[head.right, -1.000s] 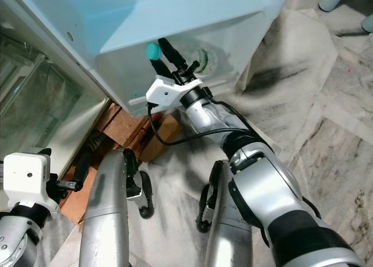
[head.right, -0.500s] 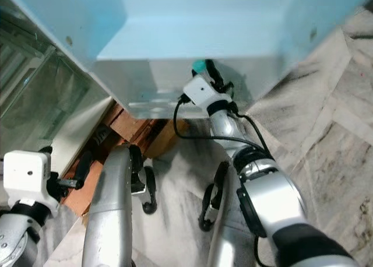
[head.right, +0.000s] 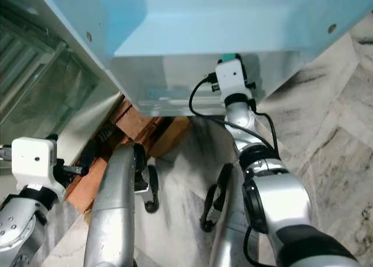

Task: Restocking fridge

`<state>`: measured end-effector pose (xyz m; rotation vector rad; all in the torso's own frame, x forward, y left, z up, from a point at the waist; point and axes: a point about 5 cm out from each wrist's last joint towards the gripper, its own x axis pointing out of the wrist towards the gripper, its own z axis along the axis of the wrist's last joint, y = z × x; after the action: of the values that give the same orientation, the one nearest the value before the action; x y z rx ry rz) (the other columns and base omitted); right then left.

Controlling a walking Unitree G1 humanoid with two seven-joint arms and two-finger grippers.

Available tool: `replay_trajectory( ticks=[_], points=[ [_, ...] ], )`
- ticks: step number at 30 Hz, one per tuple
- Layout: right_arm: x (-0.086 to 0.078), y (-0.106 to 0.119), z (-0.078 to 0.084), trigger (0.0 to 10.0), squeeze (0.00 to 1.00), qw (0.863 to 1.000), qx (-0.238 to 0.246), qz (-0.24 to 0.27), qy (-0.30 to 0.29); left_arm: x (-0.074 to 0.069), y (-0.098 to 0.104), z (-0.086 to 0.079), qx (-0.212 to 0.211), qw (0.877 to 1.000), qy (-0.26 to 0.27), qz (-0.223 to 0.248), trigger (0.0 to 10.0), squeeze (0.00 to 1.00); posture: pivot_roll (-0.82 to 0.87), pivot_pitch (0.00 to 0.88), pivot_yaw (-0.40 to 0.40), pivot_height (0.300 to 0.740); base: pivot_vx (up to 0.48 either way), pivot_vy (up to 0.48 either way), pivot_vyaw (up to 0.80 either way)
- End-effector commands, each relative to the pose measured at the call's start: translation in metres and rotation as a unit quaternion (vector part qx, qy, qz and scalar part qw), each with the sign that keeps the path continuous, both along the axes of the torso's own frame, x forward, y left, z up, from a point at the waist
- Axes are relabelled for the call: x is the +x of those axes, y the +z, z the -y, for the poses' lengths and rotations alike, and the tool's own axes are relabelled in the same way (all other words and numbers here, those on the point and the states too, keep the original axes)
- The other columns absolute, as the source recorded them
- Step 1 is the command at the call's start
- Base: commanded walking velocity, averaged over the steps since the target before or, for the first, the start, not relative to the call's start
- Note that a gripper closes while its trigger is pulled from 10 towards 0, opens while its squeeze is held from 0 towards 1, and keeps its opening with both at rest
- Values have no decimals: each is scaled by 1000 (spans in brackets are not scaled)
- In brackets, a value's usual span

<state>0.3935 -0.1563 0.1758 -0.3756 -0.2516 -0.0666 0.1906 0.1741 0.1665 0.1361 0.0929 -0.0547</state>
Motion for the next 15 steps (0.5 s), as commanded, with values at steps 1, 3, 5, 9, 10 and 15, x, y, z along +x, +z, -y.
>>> replay_trajectory(
  ticks=[1, 3, 5, 9, 10, 15],
  points=[
    [-12, -33, 35, 10000, 569, 995, 25, -57, -84, 0, -6, -1, 5, 1000, 3, -13, 10000, 0, 268, 424, 14, 585, 0, 0, 0],
    [-14, -34, 41, 10000, 925, 993, 30, -57, -101, 3, -6, -1, 4, 1000, 2, -10, 10000, 0, 267, 418, 16, 585, 0, 0, 0],
    [-14, -35, 45, 10000, 1000, 991, 43, -56, -111, 6, -6, -1, 4, 1000, 0, -6, 10000, 0, 265, 411, 20, 585, 0, 0, 0],
    [-14, -28, 50, 10000, 1000, 990, 59, -39, -125, 12, -6, 1, 4, 1000, -5, 0, 10000, 0, 257, 390, 23, 585, 0, 0, 0],
    [-13, -26, 50, 10000, 1000, 989, 59, -34, -128, 13, -6, 1, 4, 1000, -6, 1, 10000, 0, 256, 386, 24, 585, 0, 0, 0],
    [-9, -13, 50, 10000, 1000, 990, 62, -16, -129, 21, -6, 4, 2, 1000, -12, 9, 10000, 0, 242, 356, 26, 585, 0, 0, 0]
  ],
)
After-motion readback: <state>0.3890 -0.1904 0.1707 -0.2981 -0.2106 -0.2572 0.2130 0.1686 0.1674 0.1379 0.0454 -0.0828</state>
